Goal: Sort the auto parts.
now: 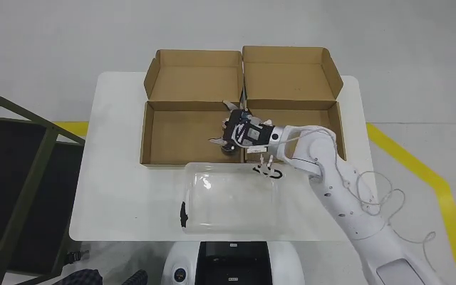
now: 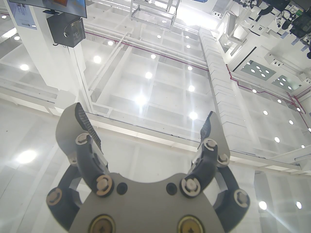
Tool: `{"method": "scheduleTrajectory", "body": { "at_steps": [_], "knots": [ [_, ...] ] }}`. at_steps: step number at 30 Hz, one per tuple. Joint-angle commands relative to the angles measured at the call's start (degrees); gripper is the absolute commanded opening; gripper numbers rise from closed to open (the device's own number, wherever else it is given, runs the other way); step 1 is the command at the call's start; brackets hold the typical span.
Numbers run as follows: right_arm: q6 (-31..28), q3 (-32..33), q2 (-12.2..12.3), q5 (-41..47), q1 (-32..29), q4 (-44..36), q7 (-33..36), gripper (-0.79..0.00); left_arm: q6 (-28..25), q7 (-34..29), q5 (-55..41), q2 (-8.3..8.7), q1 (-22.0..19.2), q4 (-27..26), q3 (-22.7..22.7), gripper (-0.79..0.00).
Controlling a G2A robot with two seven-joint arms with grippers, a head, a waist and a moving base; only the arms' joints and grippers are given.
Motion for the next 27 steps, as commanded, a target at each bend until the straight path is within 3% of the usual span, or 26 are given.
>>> {"method": "scheduleTrajectory", "body": {
  "at_steps": [1,13,27],
  "knots": [
    [-0.3,1.8,0.5,0.1,-2.2,-1.8,0.0,0.000,0.0,0.0,0.0,0.00,0.0,0.0,0.0,0.000],
    [-3.6,15.9,3.9,-2.9,-16.5,-11.1,-4.3,0.000,0.0,0.0,0.0,0.00,0.0,0.0,0.0,0.000],
    [-1.2,37.6,6.5,-5.7,-35.1,-20.4,-15.4,0.000,0.0,0.0,0.0,0.00,0.0,0.0,0.0,0.000]
  ]
}}
